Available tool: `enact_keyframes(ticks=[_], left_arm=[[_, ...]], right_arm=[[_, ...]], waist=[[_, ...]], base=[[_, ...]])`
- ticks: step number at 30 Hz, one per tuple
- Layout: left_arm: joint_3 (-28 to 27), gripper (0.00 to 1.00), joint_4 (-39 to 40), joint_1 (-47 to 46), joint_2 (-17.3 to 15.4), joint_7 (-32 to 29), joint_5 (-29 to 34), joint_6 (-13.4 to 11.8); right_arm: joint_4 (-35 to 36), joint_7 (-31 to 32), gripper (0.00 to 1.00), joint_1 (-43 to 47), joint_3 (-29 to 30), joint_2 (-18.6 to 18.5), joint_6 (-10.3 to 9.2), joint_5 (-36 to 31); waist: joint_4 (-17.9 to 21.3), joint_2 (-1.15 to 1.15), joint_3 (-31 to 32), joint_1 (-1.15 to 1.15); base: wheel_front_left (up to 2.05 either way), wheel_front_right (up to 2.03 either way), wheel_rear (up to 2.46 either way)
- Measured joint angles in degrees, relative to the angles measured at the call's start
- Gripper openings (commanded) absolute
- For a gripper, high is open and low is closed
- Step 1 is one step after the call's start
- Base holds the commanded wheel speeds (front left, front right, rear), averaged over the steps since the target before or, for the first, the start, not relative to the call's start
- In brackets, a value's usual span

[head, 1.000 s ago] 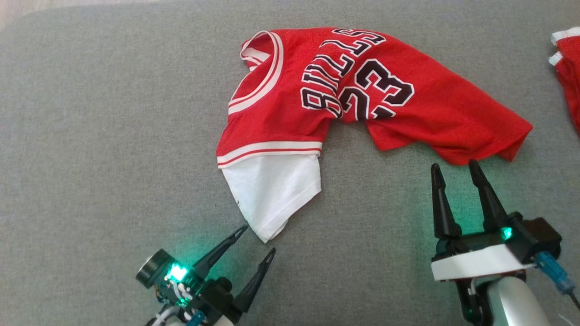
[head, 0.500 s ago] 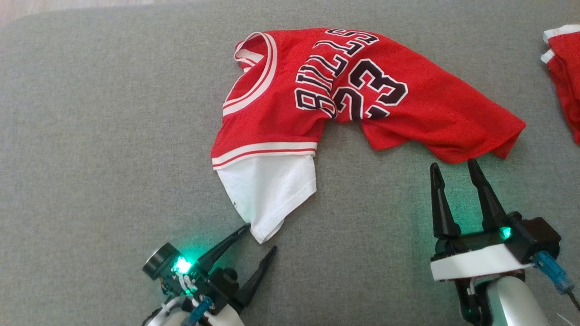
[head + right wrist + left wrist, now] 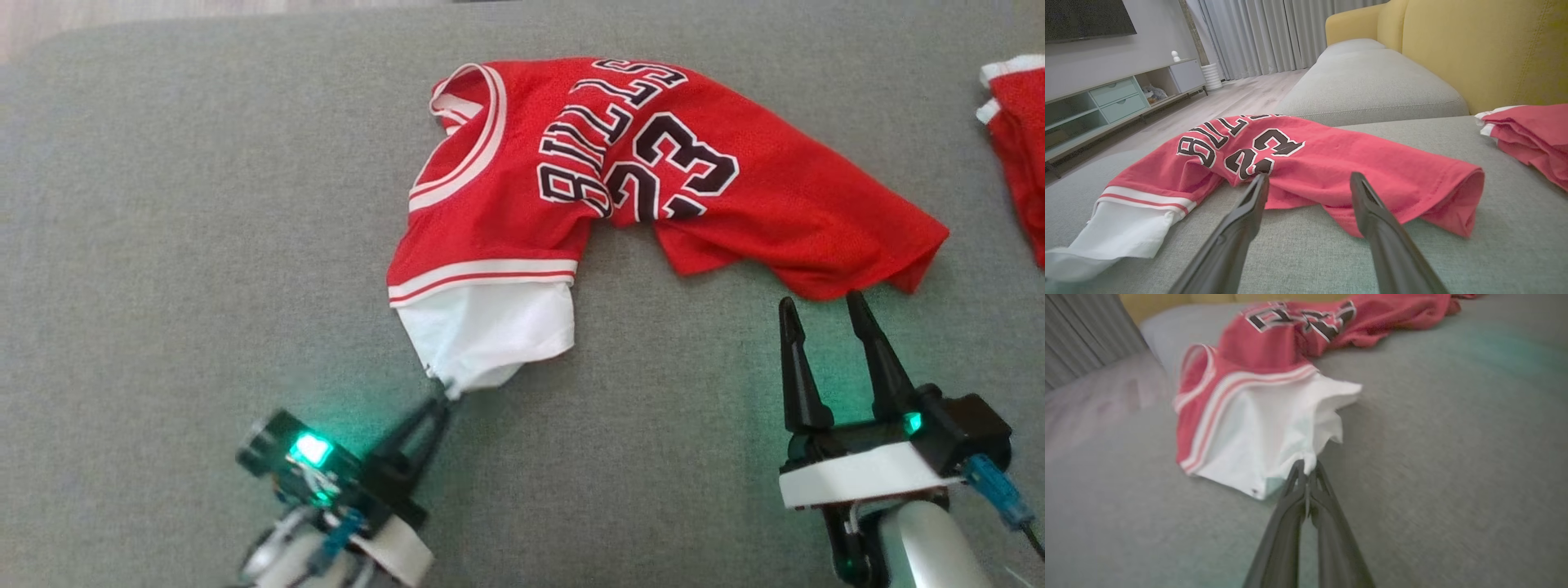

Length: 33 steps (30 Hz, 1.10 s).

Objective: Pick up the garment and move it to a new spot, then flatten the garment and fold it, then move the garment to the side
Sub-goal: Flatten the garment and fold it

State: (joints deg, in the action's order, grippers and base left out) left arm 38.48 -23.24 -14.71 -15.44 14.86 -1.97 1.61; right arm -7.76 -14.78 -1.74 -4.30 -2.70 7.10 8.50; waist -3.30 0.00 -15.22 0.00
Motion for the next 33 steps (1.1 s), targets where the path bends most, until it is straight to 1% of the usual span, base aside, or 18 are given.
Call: enact_keyframes(ticks=[3,8,11,13,15,20,22,24,26,29,33], left_arm=[[-3.86,0.0,5.71,0.75,-2.53,0.01,-0.65,-3.16],[-11.4,0.0,15.28,1.63,-9.15,0.0,-0.69,-8.45],[-15.55,0.0,20.04,1.69,-13.19,0.01,-0.6,-9.96],[-17.46,0.0,21.36,1.72,-15.3,0.01,-0.6,-10.48],[-18.86,0.0,22.08,1.8,-16.68,0.01,-0.63,-10.77],[-20.0,0.0,23.25,1.8,-17.59,0.01,-0.73,-10.77],[-20.03,0.0,23.41,1.79,-17.7,0.01,-0.74,-10.72],[-20.07,0.0,23.42,1.78,-17.8,0.01,-0.74,-10.68],[-20.28,0.0,23.42,1.77,-18.04,0.01,-0.75,-10.68],[-20.37,0.0,23.47,1.7,-18.33,0.01,-1.04,-10.67],[-20.36,0.0,23.54,1.68,-18.55,0.01,-1.04,-10.62]], right_arm=[[-1.83,0.0,1.0,0.1,0.34,0.0,0.0,0.05],[-5.71,0.0,1.0,0.19,0.37,0.0,0.0,0.08],[-7.22,0.0,1.0,0.18,0.13,0.0,0.0,0.08],[-8.42,0.0,1.0,0.16,-0.53,0.0,0.0,0.3],[-9.53,0.0,1.0,0.13,-1.33,0.0,0.0,1.05],[-13.19,0.0,1.0,-0.29,-5.69,0.02,0.0,2.59],[-14.54,0.0,1.0,-0.68,-5.84,0.08,0.0,2.75],[-14.91,0.0,1.0,-1.49,-4.01,0.09,0.0,2.85],[-14.84,0.0,1.0,-2.35,-0.91,0.08,0.0,3.3],[-13.74,0.0,1.0,-2.46,3.46,0.03,0.0,1.34],[-11.09,0.0,1.0,-2.09,4.95,0.03,0.0,1.31]], waist=[[-0.53,0.0,0.47,0.0],[-1.83,0.0,0.96,0.0],[-2.56,0.0,1.11,0.0],[-2.92,0.0,1.2,0.0],[-3.23,0.0,1.24,0.0],[-4.11,0.0,1.14,0.0],[-4.43,0.0,1.11,0.0],[-4.75,0.0,1.08,0.0],[-5.0,0.0,1.07,0.0],[-5.38,0.0,1.08,0.0],[-5.6,0.0,1.33,0.0]], base=[[0.0,0.0,0.0],[0.0,0.0,0.0],[0.0,0.0,0.0],[0.0,0.0,0.0],[0.0,0.0,0.0],[0.0,0.0,0.0],[0.0,0.0,0.0],[0.0,0.0,0.0],[0.0,0.0,0.0],[0.0,0.0,0.0],[0.0,0.0,0.0]])
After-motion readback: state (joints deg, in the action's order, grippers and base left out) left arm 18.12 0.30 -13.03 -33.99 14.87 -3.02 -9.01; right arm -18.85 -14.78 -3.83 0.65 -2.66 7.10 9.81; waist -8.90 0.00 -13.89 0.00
